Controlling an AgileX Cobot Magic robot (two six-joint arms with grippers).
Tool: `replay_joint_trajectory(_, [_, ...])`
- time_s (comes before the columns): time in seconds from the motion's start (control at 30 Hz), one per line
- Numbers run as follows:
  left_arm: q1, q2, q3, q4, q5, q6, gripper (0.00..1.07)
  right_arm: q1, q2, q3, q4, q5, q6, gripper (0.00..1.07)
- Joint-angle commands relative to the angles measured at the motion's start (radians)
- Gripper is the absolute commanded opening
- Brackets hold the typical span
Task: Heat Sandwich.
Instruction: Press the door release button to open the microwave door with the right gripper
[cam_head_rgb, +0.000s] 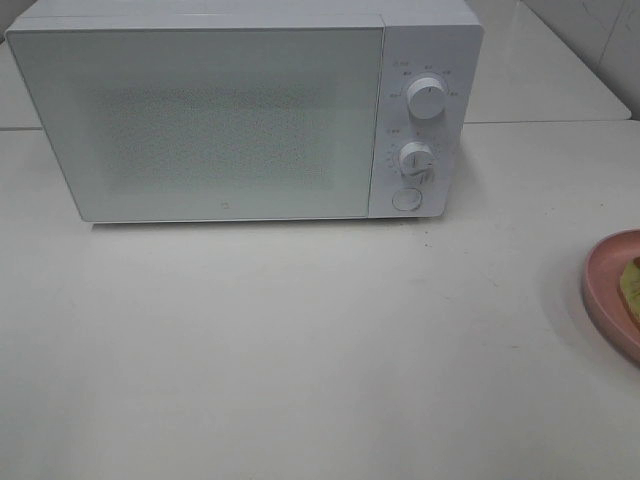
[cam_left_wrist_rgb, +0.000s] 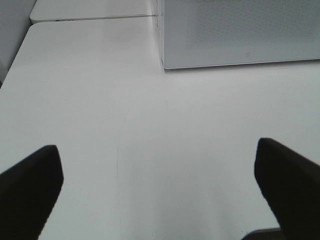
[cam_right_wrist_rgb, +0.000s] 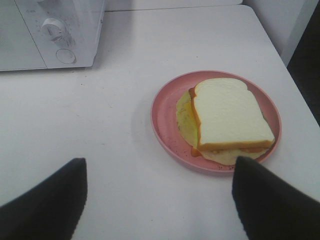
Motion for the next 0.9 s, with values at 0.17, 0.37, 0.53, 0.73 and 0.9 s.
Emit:
replay_joint_trajectory(0.17, [0.0, -0.027, 0.001, -0.008, -0.015, -0.007, 1.01, -0.007, -0.027, -0.002, -0.005, -0.011, -0.003, 0.76])
replay_joint_trajectory(0.37, [0.0, -0.027, 0.001, -0.008, -0.015, -0.007, 1.01, -0.007, -0.027, -0.002, -0.005, -0.011, -0.003, 0.76])
replay_joint_trajectory(0.53, [0.0, -0.027, 0.001, -0.008, -0.015, -0.007, 1.01, -0.007, -0.027, -0.003, -0.004, -0.012, -0.003, 0.76])
replay_joint_trajectory(0.73, [0.0, -0.027, 0.001, -0.008, -0.015, -0.007, 1.01, -0.007, -0.022, -0.024, -0.003, -0.02, -0.003, 0.76])
replay_joint_trajectory(0.9, [0.0, -0.027, 0.001, -0.008, -0.015, -0.007, 1.01, -0.007, 0.015, -0.038, -0.003, -0.021, -0.003, 0.76])
